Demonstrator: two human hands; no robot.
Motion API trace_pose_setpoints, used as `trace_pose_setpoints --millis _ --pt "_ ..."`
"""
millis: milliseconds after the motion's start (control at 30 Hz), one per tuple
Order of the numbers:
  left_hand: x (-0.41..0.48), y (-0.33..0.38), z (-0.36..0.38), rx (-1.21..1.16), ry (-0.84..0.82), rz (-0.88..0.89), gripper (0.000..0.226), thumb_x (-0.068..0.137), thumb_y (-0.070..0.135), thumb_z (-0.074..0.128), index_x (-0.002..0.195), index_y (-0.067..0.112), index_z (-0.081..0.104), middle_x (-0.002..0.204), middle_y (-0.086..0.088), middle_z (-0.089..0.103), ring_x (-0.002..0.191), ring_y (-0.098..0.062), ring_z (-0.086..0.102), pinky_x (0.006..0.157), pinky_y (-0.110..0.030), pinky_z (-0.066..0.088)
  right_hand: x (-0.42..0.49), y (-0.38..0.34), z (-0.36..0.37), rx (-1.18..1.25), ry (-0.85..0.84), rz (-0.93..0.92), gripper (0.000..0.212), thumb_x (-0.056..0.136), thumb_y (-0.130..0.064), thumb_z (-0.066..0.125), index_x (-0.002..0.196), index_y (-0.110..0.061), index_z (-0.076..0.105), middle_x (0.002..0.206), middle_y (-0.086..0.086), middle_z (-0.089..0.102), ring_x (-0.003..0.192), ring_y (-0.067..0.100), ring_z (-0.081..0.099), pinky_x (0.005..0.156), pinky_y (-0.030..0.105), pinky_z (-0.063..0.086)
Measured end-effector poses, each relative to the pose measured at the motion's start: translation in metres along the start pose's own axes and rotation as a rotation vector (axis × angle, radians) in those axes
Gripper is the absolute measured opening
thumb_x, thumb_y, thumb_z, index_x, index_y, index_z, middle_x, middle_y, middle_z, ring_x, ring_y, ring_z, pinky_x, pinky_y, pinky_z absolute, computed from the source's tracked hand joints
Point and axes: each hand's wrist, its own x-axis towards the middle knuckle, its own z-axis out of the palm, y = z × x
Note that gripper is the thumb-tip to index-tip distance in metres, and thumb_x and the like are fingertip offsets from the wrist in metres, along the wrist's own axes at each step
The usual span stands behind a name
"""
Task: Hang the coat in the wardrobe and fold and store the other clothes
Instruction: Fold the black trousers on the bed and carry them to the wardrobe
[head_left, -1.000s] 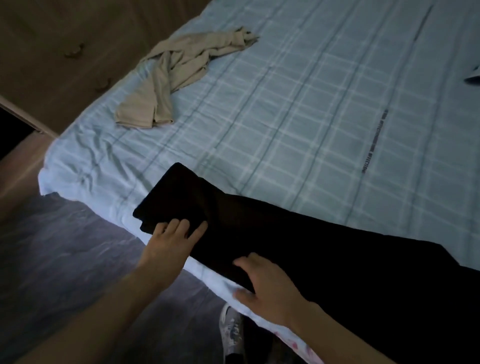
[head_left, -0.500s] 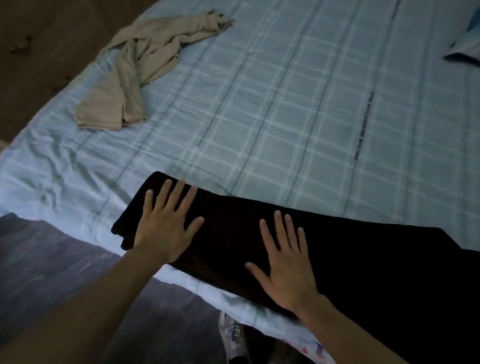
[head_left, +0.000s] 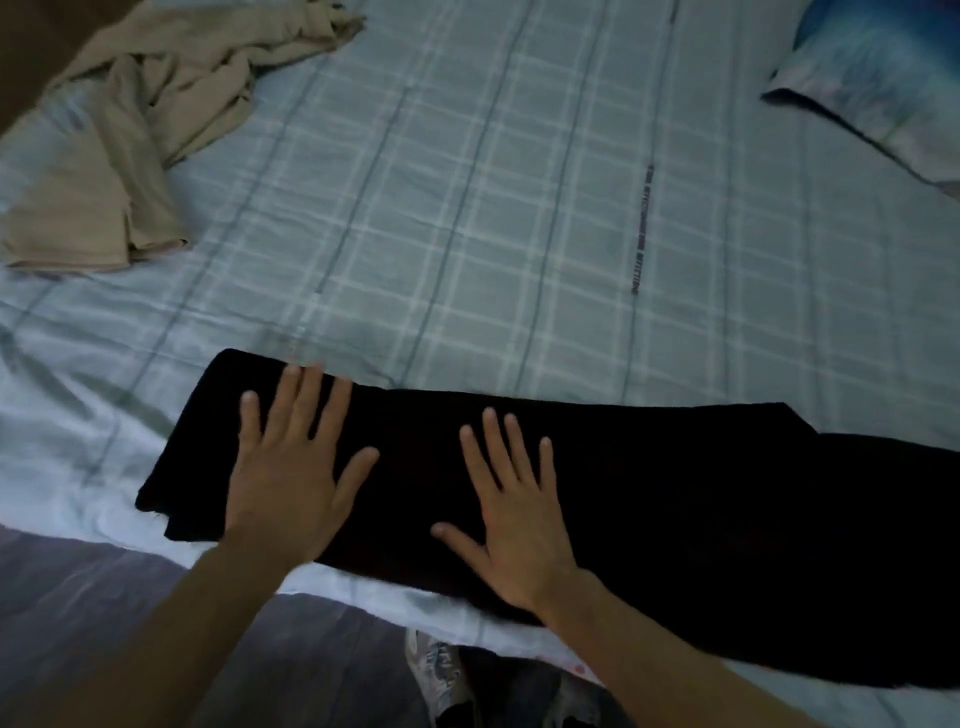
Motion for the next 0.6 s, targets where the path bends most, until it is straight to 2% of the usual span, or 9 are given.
trace_pose_setpoints --millis 67,100,200,300,367,433,500,600 --pt "-0.008 0.025 0.004 -0.021 0.031 0.131 0.07 0.096 0.058 0.026 0.156 0.022 0.021 0.164 -0.01 0.013 0.152 -0.03 0.006 0.12 -0.058 0.006 -0.021 -0.013 0.014 -0.004 -0.014 -0.018 0.088 0.091 -0.075 0.03 0.159 -0.023 0.005 0.166 0.007 -0.007 0.152 0.027 -0.012 0.118 0.064 0.007" --pt "-0.01 0.032 0.01 -0.025 0.005 0.139 0.068 0.096 0.057 0.027 0.156 0.024 0.022 0.165 -0.008 0.013 0.152 -0.029 0.006 0.119 -0.059 0.007 -0.027 -0.018 0.021 -0.004 -0.027 -0.016 0.087 0.091 -0.075 0.03 0.159 -0.024 0.008 0.166 0.007 -0.004 0.152 0.027 -0.01 0.117 0.064 0.008" --pt "-0.004 0.029 0.032 0.031 -0.098 0.036 0.068 0.095 0.06 0.018 0.157 0.031 0.016 0.166 -0.002 0.005 0.153 -0.026 0.001 0.117 -0.064 0.01 -0.024 -0.02 0.027 0.011 -0.024 -0.012 0.088 0.09 -0.077 0.031 0.158 -0.024 0.012 0.166 0.007 0.001 0.153 0.028 -0.008 0.116 0.063 0.003" --pt "0.006 0.033 0.036 0.065 -0.159 -0.099 0.071 0.094 0.066 0.007 0.157 0.035 0.0 0.166 0.0 -0.007 0.152 -0.023 -0.011 0.116 -0.062 -0.002 -0.02 -0.014 0.02 0.069 -0.025 -0.033 0.088 0.09 -0.074 0.033 0.158 -0.024 0.009 0.166 0.006 -0.002 0.152 0.025 -0.014 0.119 0.061 -0.003" --pt "0.011 0.051 0.029 0.044 -0.172 -0.219 0.072 0.094 0.067 0.004 0.156 0.033 -0.007 0.164 -0.003 -0.015 0.15 -0.024 -0.019 0.116 -0.062 -0.006 -0.022 -0.006 0.01 0.111 -0.03 -0.024 0.085 0.092 -0.07 0.034 0.158 -0.023 0.008 0.166 0.006 -0.005 0.152 0.023 -0.015 0.12 0.058 -0.004" --pt "0.012 0.076 0.022 0.0 -0.141 -0.257 0.077 0.094 0.065 0.008 0.158 0.023 0.0 0.165 -0.009 -0.009 0.151 -0.028 -0.015 0.117 -0.062 -0.004 -0.025 0.015 -0.002 0.11 0.015 0.044 0.077 0.096 -0.063 0.031 0.158 -0.022 0.012 0.166 0.008 0.0 0.153 0.024 -0.009 0.121 0.057 -0.001" --pt "0.007 0.108 0.016 -0.011 -0.076 -0.16 0.075 0.099 0.059 0.016 0.157 0.013 0.014 0.165 -0.013 0.007 0.152 -0.03 -0.001 0.118 -0.062 0.002 -0.032 0.051 -0.013 0.051 0.103 0.155 0.072 0.096 -0.058 0.031 0.157 -0.02 0.021 0.165 0.01 0.01 0.153 0.027 0.001 0.119 0.055 0.003" --pt "-0.003 0.171 0.02 -0.037 -0.041 0.068 0.076 0.094 0.06 0.026 0.156 0.016 0.021 0.164 -0.012 0.014 0.152 -0.031 0.007 0.118 -0.062 0.008 -0.056 0.122 -0.03 -0.025 0.184 0.283 0.068 0.097 -0.054 0.03 0.155 -0.018 0.028 0.164 0.012 0.015 0.153 0.029 0.007 0.119 0.053 0.006"
